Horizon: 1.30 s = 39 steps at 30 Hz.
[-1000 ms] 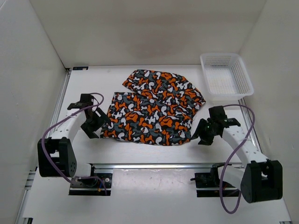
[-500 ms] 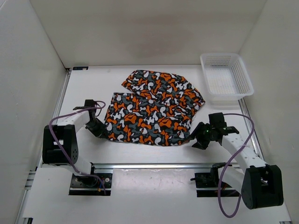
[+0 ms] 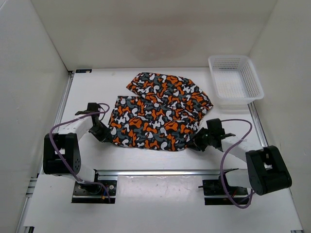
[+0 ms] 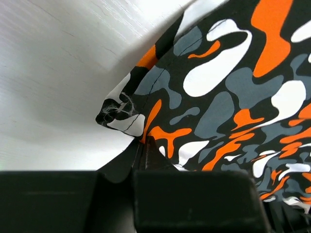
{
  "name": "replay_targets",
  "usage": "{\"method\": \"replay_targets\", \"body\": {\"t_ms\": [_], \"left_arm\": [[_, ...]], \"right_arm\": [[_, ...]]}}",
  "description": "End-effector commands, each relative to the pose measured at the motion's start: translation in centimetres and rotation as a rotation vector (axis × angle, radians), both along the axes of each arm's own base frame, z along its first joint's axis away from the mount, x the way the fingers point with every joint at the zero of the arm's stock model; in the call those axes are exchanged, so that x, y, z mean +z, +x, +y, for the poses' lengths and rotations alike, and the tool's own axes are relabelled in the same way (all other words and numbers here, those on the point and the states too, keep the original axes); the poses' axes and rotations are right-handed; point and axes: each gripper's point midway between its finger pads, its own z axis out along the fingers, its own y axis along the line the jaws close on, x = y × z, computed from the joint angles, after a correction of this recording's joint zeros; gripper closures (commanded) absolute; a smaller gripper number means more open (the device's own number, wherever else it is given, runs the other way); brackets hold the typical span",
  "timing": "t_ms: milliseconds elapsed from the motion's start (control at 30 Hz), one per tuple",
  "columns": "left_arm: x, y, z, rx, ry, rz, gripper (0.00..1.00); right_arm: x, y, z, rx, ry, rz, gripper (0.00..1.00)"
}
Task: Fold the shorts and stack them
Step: Fold the shorts
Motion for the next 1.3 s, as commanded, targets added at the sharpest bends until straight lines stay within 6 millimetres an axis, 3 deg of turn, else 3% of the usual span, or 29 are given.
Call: {"method": "replay_targets", "body": {"t_ms": [0,33,67,167,200,300,333,433,467,533,567,600,633,667,700,767,800,833,867,900,967,1000,1133,1200,1267], "left_arm": [[1.5,1.0,-0.4,-0.032,-0.018,-0.086,0.9],[2.1,1.3,-0.4,-0.041,-0.017,-0.11,0.9],[2.6,1.7,-0.6,-0.044,-0.03,-0.129,0.9],[6.0,3.1,-0.6,-0.065,-0.035,-0.223,0.9],[7.4,3.2,-0.5,-0.074,-0.032,-0.252,0.9],[12.9,5.5,-0.3,-0.076,-0.032,-0.393,0.9],[15.9,6.4,-0.3,-0.086,-0.026,-0.458,0.9],[21.2,7.4,-0.1,-0.102,-0.004,-0.568,0.9],[25.0,7.8,0.0,-0.111,0.005,-0.649,0.9],[28.8,8.2,0.3,-0.1,0.029,-0.733,0.9],[33.0,7.9,0.6,-0.091,0.039,-0.848,0.9],[34.8,7.6,0.6,-0.09,0.042,-0.896,0.9],[36.3,7.2,0.6,-0.09,0.044,-0.938,0.9],[39.1,6.3,0.4,-0.096,0.041,-1.025,0.9],[40.4,5.6,0.4,-0.096,0.043,-1.062,0.9],[42.9,4.4,0.8,-0.078,0.068,-1.144,0.9],[45.7,3.0,1.1,-0.064,0.086,-1.23,0.9],[47.0,2.3,1.7,-0.035,0.116,-1.268,0.9],[48.4,1.4,2.0,-0.02,0.13,-1.31,0.9],[51.1,-0.7,2.2,-0.004,0.143,-1.397,0.9],[53.8,-3.0,3.0,0.034,0.185,-1.483,0.9],[56.2,-5.4,3.3,0.05,0.21,-1.566,0.9],[61.1,-11.0,4.8,0.125,0.292,-1.738,0.9],[62.5,-13.1,5.7,0.184,0.314,-1.788,0.9],[62.9,-13.8,6.6,0.235,0.343,-1.8,0.9]], "right_arm": [[-1.6,1.7,-1.4,-0.067,-0.12,-0.034,0.76],[-1.2,2.2,-1.6,-0.06,-0.141,-0.04,0.97],[0.6,3.9,-1.5,-0.059,-0.157,-0.079,1.0],[3.6,5.1,-3.0,-0.02,-0.281,-0.133,1.0],[7.1,7.0,-2.9,0.017,-0.302,-0.245,1.0],[11.6,8.1,-3.3,0.105,-0.373,-0.332,1.0],[15.0,8.7,-3.4,0.162,-0.404,-0.395,1.0],[18.5,9.4,-3.7,0.262,-0.464,-0.46,1.0],[21.1,9.6,-3.7,0.272,-0.471,-0.502,1.0],[23.8,9.4,-3.6,0.323,-0.479,-0.564,1.0],[24.8,8.7,-3.6,0.349,-0.474,-0.567,1.0],[28.1,8.8,-3.2,0.354,-0.455,-0.644,1.0],[29.5,8.2,-2.7,0.38,-0.424,-0.671,1.0],[31.3,7.3,-2.7,0.392,-0.412,-0.714,1.0],[34.2,6.9,-2.4,0.383,-0.388,-0.795,1.0],[37.4,5.4,-2.3,0.4,-0.369,-0.896,1.0],[38.6,4.2,-2.0,0.429,-0.341,-0.926,1.0],[39.6,3.8,-1.9,0.441,-0.333,-0.956,1.0],[42.4,2.5,-2.2,0.443,-0.336,-1.047,1.0],[43.4,1.3,-2.3,0.461,-0.33,-1.076,1.0],[46.2,-1.3,-2.1,0.502,-0.294,-1.188,1.0],[48.0,-3.0,-2.2,0.522,-0.288,-1.264,1.0],[52.4,-8.6,-3.0,0.521,-0.246,-1.459,1.0],[53.6,-10.1,-3.4,0.5,-0.241,-1.512,1.0],[54.2,-10.5,-4.0,0.46,-0.254,-1.532,1.0]]}}
